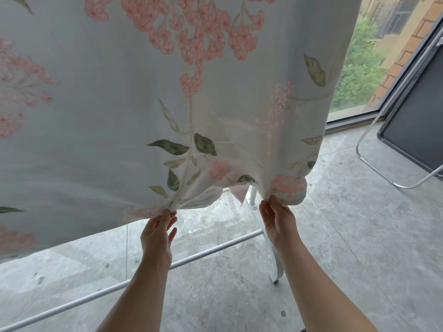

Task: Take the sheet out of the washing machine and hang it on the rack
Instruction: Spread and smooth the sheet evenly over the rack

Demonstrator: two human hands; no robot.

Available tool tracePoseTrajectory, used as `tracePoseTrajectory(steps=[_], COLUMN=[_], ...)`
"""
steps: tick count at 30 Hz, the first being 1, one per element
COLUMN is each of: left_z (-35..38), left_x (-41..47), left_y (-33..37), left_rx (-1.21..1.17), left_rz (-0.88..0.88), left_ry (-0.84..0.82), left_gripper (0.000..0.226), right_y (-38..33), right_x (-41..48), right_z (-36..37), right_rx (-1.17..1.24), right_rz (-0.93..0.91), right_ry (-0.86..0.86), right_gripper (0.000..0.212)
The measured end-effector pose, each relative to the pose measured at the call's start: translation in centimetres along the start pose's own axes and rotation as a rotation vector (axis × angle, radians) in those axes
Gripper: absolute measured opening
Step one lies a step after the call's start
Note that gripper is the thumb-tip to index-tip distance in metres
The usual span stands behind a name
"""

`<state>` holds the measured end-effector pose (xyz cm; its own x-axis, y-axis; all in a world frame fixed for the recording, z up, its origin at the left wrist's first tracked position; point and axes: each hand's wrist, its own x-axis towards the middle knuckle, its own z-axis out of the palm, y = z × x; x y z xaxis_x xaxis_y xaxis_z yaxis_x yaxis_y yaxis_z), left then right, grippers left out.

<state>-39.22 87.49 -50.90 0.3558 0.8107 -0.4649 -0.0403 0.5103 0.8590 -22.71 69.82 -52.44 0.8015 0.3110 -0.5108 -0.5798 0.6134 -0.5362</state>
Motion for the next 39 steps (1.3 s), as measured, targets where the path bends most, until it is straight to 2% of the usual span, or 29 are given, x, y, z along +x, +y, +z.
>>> tracePoseTrajectory(steps=[7,9,11,14,17,23,26,30,32,35,39], left_z=[-0.4,-0.4,-0.4,-0.4,-1.6,-9.1,-12.7,-14.8,-15.3,-15.6,-15.7], left_x=[0.5,0.7,0.8,0.8,0.4,-0.4,-0.3,0.4,0.7,1.6,3.3], left_y=[-0.6,-0.7,-0.6,-0.4,0.2,2.0,3.2,4.1,4.4,4.8,5.7], left_rx=[0.052,0.029,-0.036,-0.121,-0.193,-0.223,-0.272,-0.376,-0.414,-0.466,-0.525], left_rz=[0.025,-0.002,-0.058,-0.131,-0.162,-0.106,-0.073,-0.040,-0.039,-0.050,-0.045], left_ry=[0.125,0.117,0.064,-0.001,0.007,0.152,0.207,0.228,0.212,0.174,0.133], left_gripper=[0.008,0.006,0.004,0.016,0.032,0.039,0.039,0.038,0.038,0.037,0.040], right_y=[0.1,0.2,0.4,1.2,3.6,11.2,13.6,16.2,17.5,18.7,20.1], right_x=[0.2,0.0,-0.1,-0.6,-2.0,-6.3,-7.2,-7.2,-7.1,-6.9,-6.9], right_z=[-0.8,-0.8,-0.9,-0.5,0.7,3.5,5.8,8.8,9.9,11.3,12.4], right_rx=[-0.050,-0.064,-0.082,-0.107,-0.105,-0.253,-0.285,-0.279,-0.278,-0.330,-0.365], right_rz=[-0.041,-0.038,-0.019,0.066,0.216,0.499,0.535,0.500,0.486,0.464,0.425], right_ry=[0.052,0.043,0.017,-0.042,-0.074,-0.238,-0.296,-0.293,-0.273,-0.295,-0.267], right_gripper=[0.003,0.004,0.016,0.030,0.019,0.032,0.037,0.040,0.033,0.007,0.008])
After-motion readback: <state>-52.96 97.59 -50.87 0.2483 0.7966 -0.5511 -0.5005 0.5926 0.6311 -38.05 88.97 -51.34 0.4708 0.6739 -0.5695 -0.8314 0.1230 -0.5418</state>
